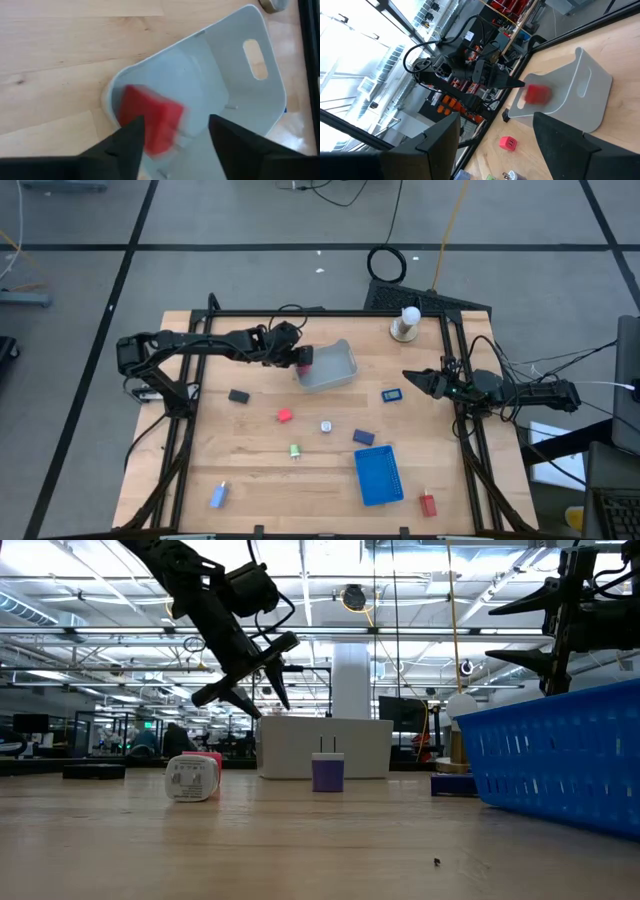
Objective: Pick & Place Office items
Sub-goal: Put the top red charger adapter into the gray bin, then put the pink charger adapter into the gray bin
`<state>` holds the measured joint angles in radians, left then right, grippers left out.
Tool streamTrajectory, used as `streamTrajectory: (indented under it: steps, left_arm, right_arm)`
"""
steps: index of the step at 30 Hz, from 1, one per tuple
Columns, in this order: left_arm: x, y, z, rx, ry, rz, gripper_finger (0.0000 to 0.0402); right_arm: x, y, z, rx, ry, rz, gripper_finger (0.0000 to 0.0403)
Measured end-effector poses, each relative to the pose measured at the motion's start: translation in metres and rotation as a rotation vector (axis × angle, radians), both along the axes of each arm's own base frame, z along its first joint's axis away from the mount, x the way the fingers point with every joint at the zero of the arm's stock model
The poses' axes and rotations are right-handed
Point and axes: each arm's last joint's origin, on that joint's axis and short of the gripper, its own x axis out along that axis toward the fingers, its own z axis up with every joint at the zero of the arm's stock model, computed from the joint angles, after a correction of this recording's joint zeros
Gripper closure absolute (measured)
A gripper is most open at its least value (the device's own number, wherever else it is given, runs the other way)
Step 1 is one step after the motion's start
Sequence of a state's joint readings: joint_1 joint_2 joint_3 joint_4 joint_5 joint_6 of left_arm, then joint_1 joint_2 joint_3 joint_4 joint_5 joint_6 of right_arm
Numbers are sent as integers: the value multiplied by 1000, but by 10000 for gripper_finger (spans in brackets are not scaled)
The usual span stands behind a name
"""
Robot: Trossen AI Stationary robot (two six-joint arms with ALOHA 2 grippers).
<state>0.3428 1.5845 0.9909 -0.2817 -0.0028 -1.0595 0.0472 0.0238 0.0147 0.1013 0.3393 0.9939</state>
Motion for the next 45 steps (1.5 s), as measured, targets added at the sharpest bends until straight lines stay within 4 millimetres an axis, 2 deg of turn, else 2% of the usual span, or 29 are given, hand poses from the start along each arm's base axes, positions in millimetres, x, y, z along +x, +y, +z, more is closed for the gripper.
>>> streamTrajectory:
  steps: [6, 13, 20, 27, 37, 45]
  left_arm:
    - [6, 0, 5, -4, -87, -49, 111]
    - [20, 3, 24, 107, -317, -168, 78]
    - [29, 5, 45, 263, -517, -251, 74]
    - [33, 5, 58, 311, -647, -279, 73]
    - [33, 4, 61, 281, -699, -312, 73]
    - [34, 0, 67, 222, -782, -430, 73]
  right_arm:
    - [0, 0, 0, -11, 3, -1, 161]
    - [0, 0, 0, -10, 1, 0, 161]
    - [-1, 0, 8, -10, -76, -2, 161]
    - [-2, 0, 11, 0, -117, -11, 161]
    - [-4, -6, 11, 68, -140, -229, 161]
    - [-8, -7, 23, 39, -247, -271, 161]
